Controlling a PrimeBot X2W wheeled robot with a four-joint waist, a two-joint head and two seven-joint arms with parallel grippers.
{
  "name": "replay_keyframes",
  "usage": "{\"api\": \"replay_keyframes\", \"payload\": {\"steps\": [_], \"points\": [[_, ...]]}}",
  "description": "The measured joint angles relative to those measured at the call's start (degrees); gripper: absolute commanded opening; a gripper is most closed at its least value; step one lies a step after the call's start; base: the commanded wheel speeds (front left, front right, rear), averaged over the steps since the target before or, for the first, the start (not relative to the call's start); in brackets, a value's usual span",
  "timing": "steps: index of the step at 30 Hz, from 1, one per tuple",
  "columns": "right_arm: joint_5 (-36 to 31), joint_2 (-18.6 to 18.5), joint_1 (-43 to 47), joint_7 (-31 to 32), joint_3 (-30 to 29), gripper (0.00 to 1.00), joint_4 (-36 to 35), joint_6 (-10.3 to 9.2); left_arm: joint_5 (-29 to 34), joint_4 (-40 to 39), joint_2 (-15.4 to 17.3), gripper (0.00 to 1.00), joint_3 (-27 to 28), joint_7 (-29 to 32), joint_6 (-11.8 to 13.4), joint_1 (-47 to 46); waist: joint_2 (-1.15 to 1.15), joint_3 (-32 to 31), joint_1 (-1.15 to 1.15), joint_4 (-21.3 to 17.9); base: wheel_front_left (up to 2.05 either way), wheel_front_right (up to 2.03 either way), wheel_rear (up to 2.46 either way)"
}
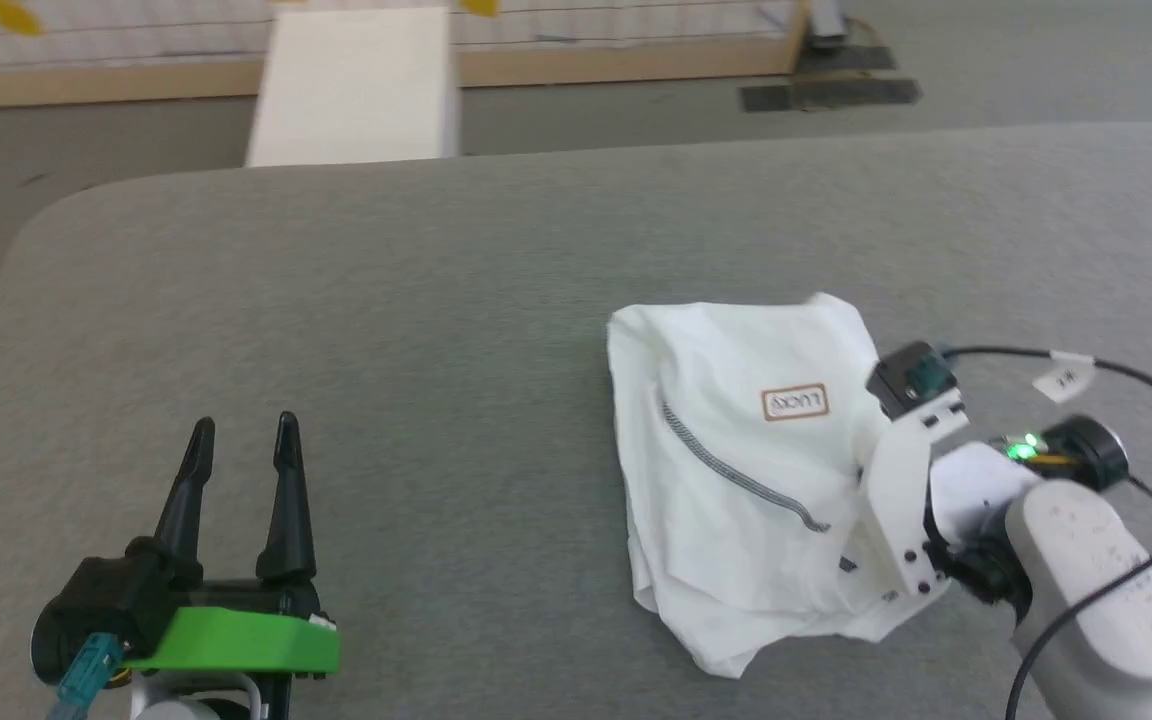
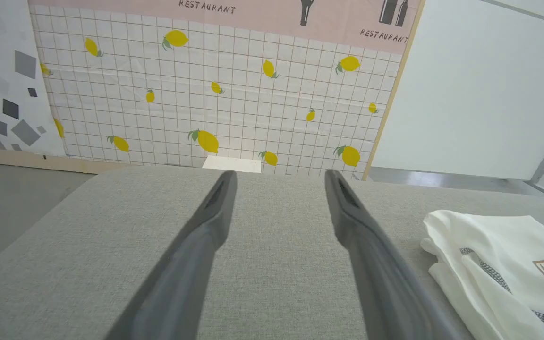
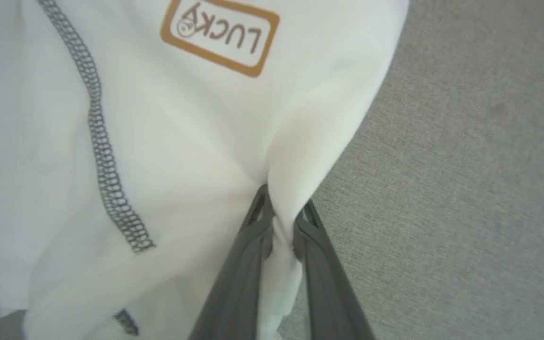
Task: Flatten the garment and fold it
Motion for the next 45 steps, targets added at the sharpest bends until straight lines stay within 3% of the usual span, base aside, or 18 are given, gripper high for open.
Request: {"api": "replay_keyframes", "payload": {"steps": [3,4,8,15,25,32,36,37,38,45], "points": [[1.9,-1.6,-3.8,-0.3,3.1,0.00,1.1,0.00,0.0,-0.1,0.2,1.00,-0.6,0.0,0.0,-0.5,0.00,0.5,0.00,-3.8,0.00,0.00,0.00],[2.8,-3.2,-7.0,-1.8,4.5,0.00,3.2,0.00,0.3,-0.3,0.6,1.00,-1.7,0.0,0.0,-2.1,0.00,1.5,0.00,-7.7,0.00,0.00,0.00],[3.0,-5.1,-11.1,-4.9,5.3,0.00,6.6,0.00,0.9,-0.8,2.2,1.00,-2.6,0.1,0.0,-5.5,0.00,3.4,0.00,-12.5,0.00,0.00,0.00],[1.8,-9.6,-17.2,-10.1,1.9,0.00,12.0,0.00,1.2,-5.3,4.2,1.00,-2.3,1.9,0.0,-8.6,0.00,9.4,0.00,-17.0,0.00,0.00,0.00],[-5.5,-15.6,-22.6,-13.2,-9.3,0.00,18.2,0.01,1.9,-12.2,7.1,1.00,-1.7,6.3,0.2,-10.3,0.00,20.0,0.01,-17.8,0.00,0.00,0.00],[-13.3,-19.4,-24.1,-13.0,-21.6,0.00,20.8,0.00,2.2,-15.8,8.7,1.00,-0.8,8.7,0.8,-10.9,0.00,26.3,0.01,-16.2,0.00,0.00,0.00],[-17.5,-19.2,-24.8,-13.6,-27.3,0.02,21.2,0.00,2.2,-17.3,9.5,1.00,0.2,9.2,1.3,-10.7,0.00,28.3,0.01,-15.4,0.00,0.00,0.00],[-18.5,-18.9,-24.8,-14.3,-28.2,0.40,21.0,0.00,2.2,-17.5,9.6,1.00,0.3,9.3,1.3,-10.6,0.00,28.5,0.01,-15.2,0.00,0.00,0.00],[-19.5,-18.5,-24.8,-15.2,-29.0,1.00,20.8,0.00,2.2,-17.7,9.6,1.00,0.4,9.4,1.3,-10.4,0.00,28.7,0.01,-15.0,0.00,0.00,0.00],[-23.0,-16.4,-24.8,-21.4,-34.1,1.00,19.8,0.00,2.2,-17.3,9.5,1.00,0.1,9.3,1.8,-9.4,0.00,27.3,0.01,-14.6,0.00,0.00,0.00]]}}
